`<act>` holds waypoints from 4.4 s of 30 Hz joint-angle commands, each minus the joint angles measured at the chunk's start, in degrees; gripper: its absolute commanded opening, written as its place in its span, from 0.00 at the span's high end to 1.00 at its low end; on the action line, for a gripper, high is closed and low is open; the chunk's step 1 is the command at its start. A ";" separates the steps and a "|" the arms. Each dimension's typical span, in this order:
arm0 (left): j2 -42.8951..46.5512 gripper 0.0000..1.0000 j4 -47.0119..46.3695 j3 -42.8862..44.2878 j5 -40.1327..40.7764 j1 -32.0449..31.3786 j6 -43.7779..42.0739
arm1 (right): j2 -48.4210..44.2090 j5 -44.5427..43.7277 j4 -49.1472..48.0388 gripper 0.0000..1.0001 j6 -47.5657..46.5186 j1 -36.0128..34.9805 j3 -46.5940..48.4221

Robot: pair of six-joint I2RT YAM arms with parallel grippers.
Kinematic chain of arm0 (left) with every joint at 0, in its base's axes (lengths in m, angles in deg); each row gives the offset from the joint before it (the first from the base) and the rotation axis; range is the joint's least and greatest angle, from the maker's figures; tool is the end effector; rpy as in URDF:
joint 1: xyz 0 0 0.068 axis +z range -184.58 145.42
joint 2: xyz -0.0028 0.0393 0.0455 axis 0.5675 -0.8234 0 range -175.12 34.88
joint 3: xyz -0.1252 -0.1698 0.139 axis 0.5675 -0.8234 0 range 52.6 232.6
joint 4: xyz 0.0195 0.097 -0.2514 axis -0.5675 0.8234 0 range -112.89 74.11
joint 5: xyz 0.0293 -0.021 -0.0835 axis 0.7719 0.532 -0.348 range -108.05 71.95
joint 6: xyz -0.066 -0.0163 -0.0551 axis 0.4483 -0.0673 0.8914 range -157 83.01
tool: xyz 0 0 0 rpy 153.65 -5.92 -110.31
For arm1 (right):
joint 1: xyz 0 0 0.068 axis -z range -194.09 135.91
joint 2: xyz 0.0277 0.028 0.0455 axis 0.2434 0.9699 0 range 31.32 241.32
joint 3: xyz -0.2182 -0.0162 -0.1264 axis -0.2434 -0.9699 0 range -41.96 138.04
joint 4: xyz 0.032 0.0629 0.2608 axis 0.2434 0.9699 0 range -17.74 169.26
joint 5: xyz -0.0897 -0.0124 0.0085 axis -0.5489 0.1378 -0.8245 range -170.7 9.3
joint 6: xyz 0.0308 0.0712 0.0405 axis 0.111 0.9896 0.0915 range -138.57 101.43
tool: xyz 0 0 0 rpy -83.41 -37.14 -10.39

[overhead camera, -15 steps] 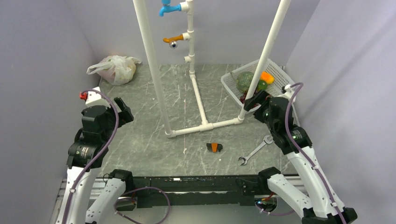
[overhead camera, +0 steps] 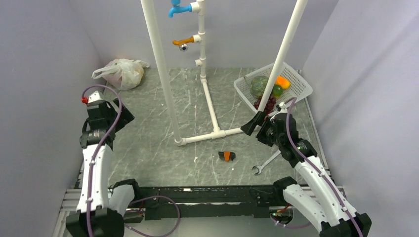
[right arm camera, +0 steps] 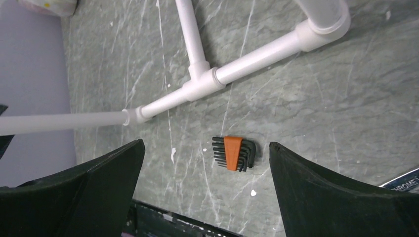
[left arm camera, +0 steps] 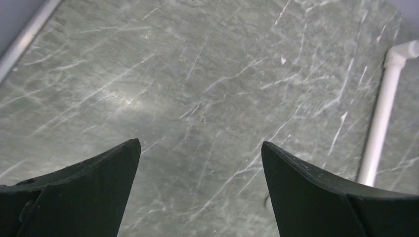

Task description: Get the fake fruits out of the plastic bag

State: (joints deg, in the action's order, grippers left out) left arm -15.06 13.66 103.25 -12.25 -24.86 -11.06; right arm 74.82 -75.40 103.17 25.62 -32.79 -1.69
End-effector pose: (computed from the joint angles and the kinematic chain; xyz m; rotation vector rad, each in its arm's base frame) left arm 0.2349 0.0482 0.2742 -0.7252 2.0696 -0.0481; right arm 0.2120 0.0793 0.2415 0.4435 2.2127 0.7129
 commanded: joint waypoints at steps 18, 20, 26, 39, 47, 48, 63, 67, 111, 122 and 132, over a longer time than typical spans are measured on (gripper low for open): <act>-39.33 0.01 -51.49 4.71 -16.67 8.60 20.50 | 0.56 13.43 -14.26 0.00 -6.89 -1.73 -5.08; -40.60 0.01 -60.79 3.19 -10.63 7.94 18.20 | 1.01 12.99 -14.05 0.00 -7.68 -2.56 -4.64; -52.80 0.01 -81.14 8.02 -6.56 7.51 8.78 | 3.95 8.26 -13.54 0.00 -12.36 -6.05 -2.21; -69.62 0.06 -87.11 27.44 -11.08 4.01 -3.94 | 10.75 -3.12 -11.75 0.00 -21.50 -13.53 2.44; -74.31 0.22 -71.64 36.62 -3.79 0.80 -12.03 | 11.44 -7.43 -11.79 0.00 -22.29 -15.22 3.31; -74.42 0.24 -69.89 37.23 -3.46 0.78 -11.82 | 11.43 -7.70 -11.69 0.00 -22.30 -15.23 3.24; -61.16 0.82 -38.13 32.84 -10.77 2.52 -1.14 | 12.53 -9.88 -9.59 0.00 -20.61 -15.31 5.41; -53.34 0.79 -34.18 23.66 -17.52 2.94 3.10 | 13.97 -9.01 -8.39 0.00 -19.06 -15.28 6.53; 4.56 0.81 -33.12 -23.94 -3.53 -62.86 25.92 | 20.95 17.88 -13.16 0.00 -19.68 -19.49 5.79; -0.07 0.27 -32.17 -19.05 -0.29 -69.11 21.53 | 19.58 15.59 -12.95 0.00 -21.02 -24.22 3.58; 26.03 0.06 -11.92 -18.24 4.57 -70.29 23.14 | 18.85 18.22 -17.62 0.00 -23.90 -26.60 4.21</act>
State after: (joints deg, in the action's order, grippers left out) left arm 2.85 -8.26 83.91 -11.72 -94.85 10.80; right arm 93.10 -59.05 90.52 3.43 -58.38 1.37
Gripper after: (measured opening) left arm 0.982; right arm 0.994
